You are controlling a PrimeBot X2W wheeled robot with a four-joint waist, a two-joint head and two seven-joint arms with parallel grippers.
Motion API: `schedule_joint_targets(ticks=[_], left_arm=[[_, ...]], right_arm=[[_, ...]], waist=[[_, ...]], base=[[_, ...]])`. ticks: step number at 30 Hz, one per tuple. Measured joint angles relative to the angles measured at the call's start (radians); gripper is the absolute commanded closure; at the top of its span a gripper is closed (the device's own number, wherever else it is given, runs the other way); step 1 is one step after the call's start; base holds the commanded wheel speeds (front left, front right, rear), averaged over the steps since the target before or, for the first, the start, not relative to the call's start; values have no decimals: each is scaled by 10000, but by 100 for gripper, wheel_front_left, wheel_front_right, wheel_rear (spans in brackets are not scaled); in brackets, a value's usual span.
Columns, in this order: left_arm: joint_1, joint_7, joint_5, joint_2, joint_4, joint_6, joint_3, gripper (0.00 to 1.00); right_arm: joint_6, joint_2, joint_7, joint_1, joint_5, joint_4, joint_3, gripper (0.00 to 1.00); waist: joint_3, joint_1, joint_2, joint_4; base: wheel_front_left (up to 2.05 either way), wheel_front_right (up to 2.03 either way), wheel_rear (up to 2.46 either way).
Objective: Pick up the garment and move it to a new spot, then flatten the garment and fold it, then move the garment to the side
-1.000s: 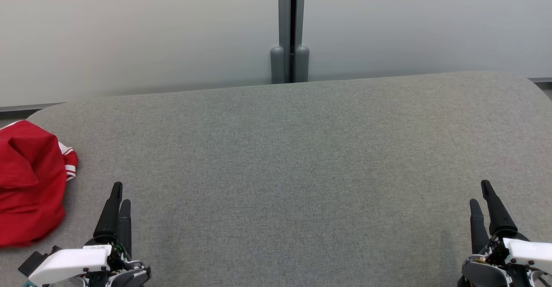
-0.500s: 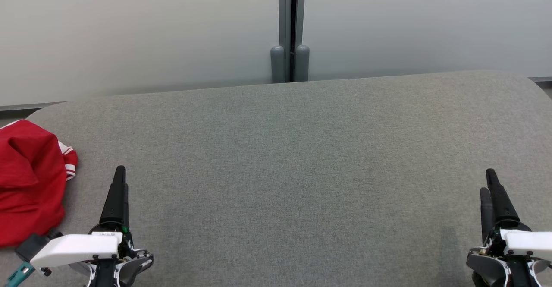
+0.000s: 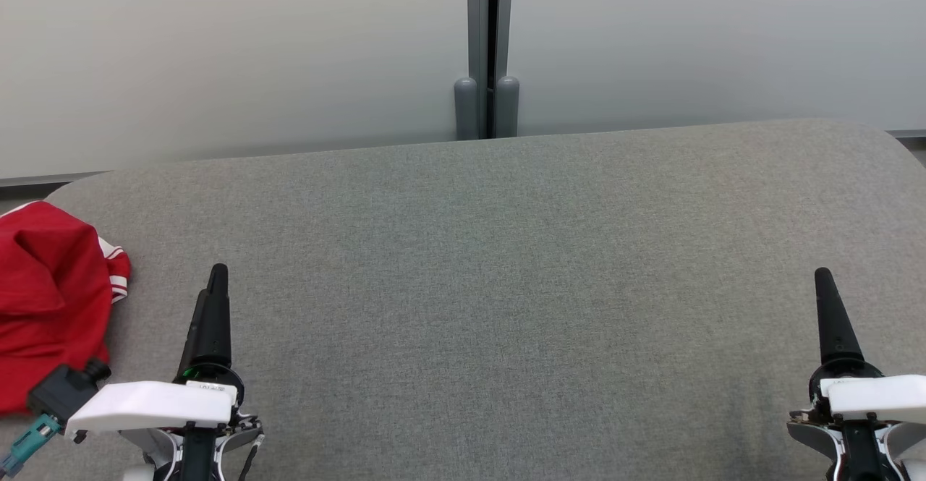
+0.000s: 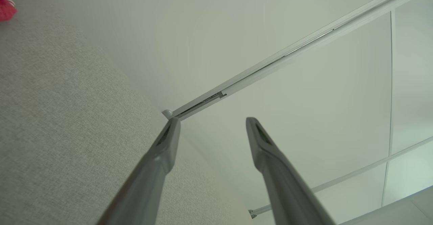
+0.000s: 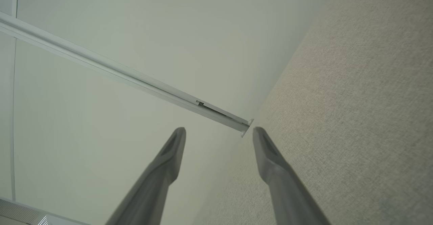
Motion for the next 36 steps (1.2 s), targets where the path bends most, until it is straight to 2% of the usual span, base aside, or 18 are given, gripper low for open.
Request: schedule_joint_targets(ticks=[22, 36], left_arm=[[66, -777, 4157, 84, 15, 61, -364, 0], [207, -1141, 5963, 136, 389, 123, -541, 0]], right_arm=[[0, -506, -617, -81, -3613, 165, 924, 0], [2, -610, -784, -94, -5511, 428, 1152, 0]], waist=[[-54, 0, 0, -16], [-96, 0, 0, -20]], base=[[0, 0, 0], [0, 0, 0]])
